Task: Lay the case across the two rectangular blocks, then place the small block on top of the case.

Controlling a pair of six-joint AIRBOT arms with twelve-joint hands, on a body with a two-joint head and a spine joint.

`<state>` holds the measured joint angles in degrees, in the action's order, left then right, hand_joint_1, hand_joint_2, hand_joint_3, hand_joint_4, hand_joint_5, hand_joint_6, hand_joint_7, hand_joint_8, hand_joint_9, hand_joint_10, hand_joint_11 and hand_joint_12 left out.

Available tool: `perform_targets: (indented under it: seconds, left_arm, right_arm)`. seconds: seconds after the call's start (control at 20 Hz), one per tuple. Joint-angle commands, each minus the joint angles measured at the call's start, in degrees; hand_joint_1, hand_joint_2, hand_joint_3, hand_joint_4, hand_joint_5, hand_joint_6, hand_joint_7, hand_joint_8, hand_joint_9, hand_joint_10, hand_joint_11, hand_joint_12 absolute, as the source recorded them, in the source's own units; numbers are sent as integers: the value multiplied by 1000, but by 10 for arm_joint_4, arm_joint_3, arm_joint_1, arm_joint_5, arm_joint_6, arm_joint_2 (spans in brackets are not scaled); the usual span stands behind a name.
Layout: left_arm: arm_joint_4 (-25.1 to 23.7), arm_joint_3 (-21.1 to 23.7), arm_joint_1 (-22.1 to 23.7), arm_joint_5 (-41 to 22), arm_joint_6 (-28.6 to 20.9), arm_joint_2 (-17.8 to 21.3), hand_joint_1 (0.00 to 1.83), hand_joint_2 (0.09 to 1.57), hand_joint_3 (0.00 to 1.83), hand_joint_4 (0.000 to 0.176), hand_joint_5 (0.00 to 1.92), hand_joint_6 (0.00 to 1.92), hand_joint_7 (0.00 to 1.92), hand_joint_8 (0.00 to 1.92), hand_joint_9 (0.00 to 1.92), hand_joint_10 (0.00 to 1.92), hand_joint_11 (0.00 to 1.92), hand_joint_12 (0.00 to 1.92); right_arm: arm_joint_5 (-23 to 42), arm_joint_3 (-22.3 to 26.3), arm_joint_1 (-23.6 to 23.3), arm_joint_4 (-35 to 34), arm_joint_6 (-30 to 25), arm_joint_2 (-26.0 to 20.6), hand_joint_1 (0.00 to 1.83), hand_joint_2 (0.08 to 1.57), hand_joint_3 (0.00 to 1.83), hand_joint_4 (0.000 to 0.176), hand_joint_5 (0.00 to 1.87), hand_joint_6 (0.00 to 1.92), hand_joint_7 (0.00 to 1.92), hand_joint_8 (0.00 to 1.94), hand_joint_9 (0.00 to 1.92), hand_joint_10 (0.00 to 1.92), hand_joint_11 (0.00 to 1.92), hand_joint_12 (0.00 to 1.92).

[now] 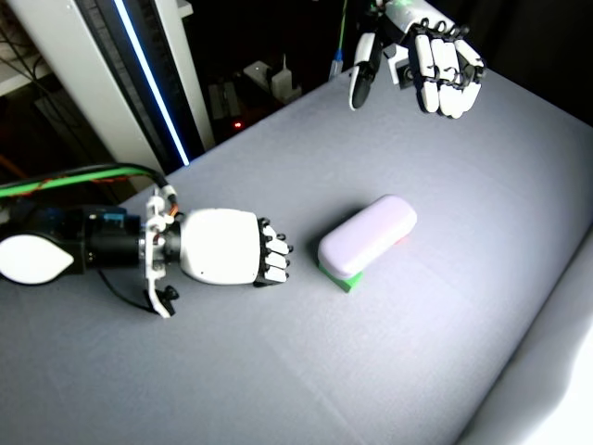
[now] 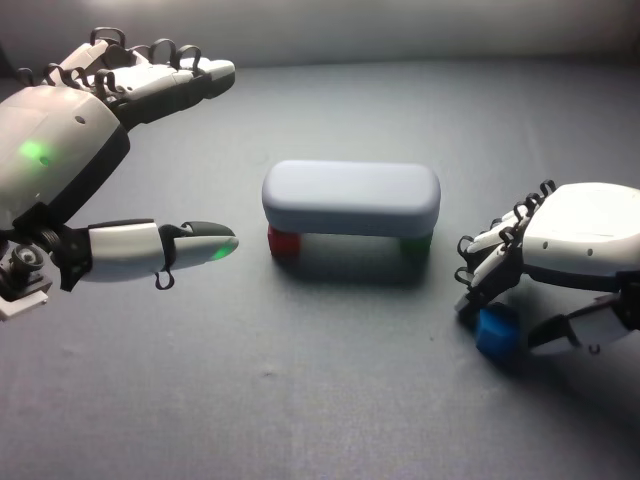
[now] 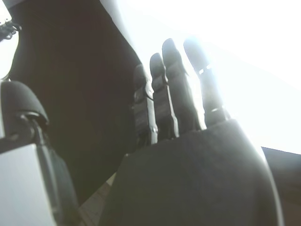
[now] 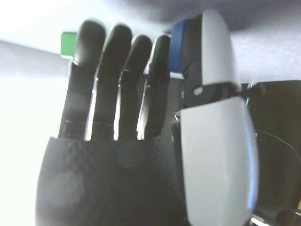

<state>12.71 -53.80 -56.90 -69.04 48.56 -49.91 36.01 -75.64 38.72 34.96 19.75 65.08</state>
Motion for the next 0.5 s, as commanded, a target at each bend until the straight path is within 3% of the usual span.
perform_targets:
  seconds: [0.0,0.25,0.45]
  left_arm:
    - [-4,-3,4,-72,-3,-5,786,925,4,0,413,0,388,2,443,1,21,1071]
    - [-3,-3,4,-72,-5,-5,766,922,1,0,402,0,392,1,423,1,0,1024]
    - [-3,-3,4,-73,-5,-5,751,919,1,0,407,0,405,4,459,11,0,1071]
  right_arm:
    - [51,0,-5,-17,0,1,1165,982,0,0,763,0,477,711,563,971,461,1379]
    - [51,3,-5,-17,0,1,1173,957,0,0,704,1,490,565,540,822,399,1317]
    - [51,7,-5,-12,0,0,1160,964,0,0,745,6,593,421,629,710,462,1249]
